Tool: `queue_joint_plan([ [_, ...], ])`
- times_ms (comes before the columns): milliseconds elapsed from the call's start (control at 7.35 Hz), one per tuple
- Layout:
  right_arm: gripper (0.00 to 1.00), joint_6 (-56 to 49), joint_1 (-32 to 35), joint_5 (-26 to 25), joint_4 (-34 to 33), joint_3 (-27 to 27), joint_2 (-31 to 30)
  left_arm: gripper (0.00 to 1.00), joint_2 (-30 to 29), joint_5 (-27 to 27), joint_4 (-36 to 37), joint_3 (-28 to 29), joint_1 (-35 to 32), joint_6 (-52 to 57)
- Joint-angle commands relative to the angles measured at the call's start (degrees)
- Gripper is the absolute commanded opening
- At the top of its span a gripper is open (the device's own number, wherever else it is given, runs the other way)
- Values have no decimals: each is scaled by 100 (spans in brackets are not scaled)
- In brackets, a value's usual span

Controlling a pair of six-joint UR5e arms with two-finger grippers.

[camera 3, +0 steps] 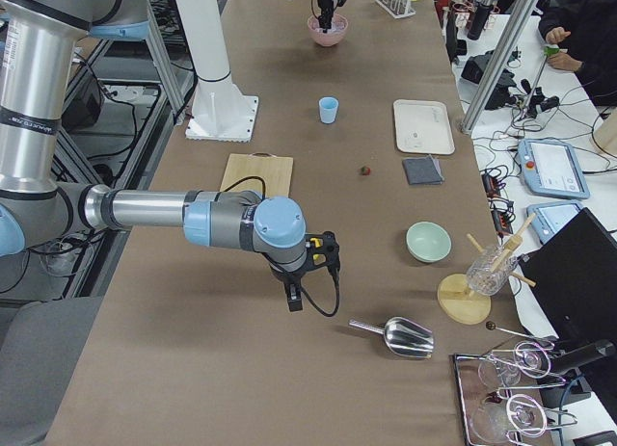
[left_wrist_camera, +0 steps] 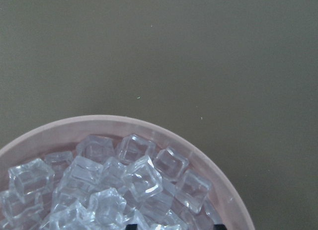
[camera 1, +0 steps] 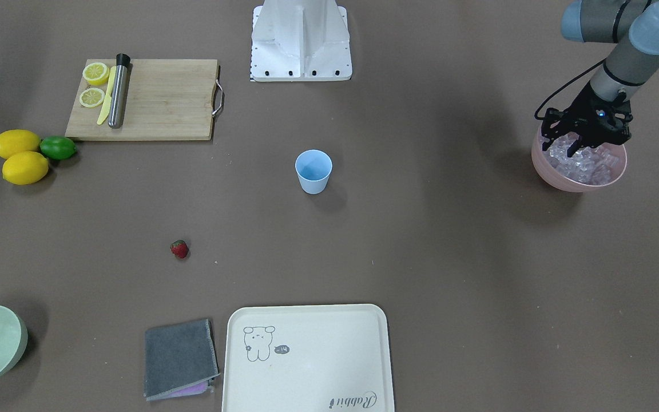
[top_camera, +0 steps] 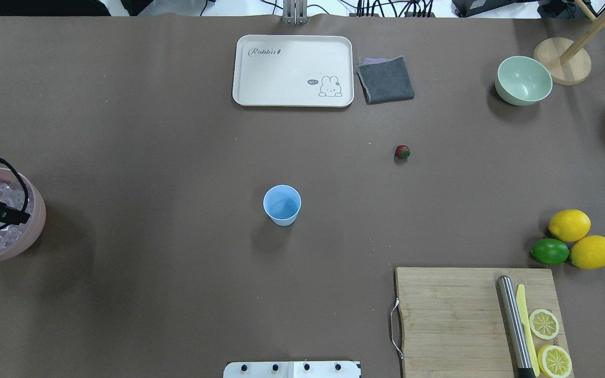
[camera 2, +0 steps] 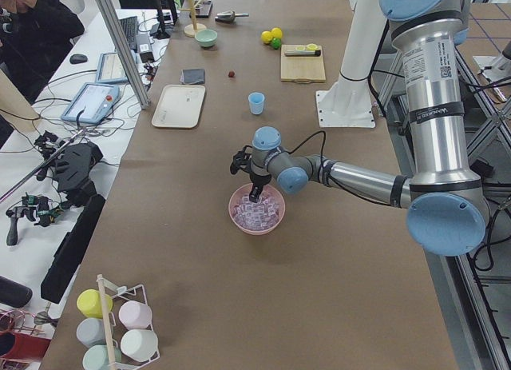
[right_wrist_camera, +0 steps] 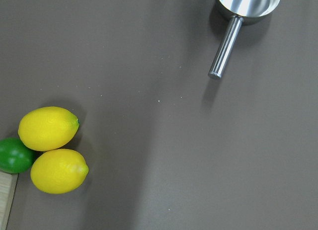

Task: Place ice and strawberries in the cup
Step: 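Lower the left gripper into the pink bowl and grasp an ice cube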

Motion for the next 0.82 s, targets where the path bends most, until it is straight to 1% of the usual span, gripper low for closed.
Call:
queue_joint_plan([
  [0,100,0,0,1,4,0,-6,56,2,-5,-11,29,17,-3],
  [136,100,9,0,1,4,0,3,46,11,4,-11,37,17,-3],
  [408,100,18,0,1,-4,0,3,23,46,-5,-11,38,17,-11],
  [545,100,18,0,28,-4,0,3,0,116,-13,-11,-6,8,-11],
  [681,100,18,0,89,4,0,-6,0,134,-40,-2,-111,-53,-11],
])
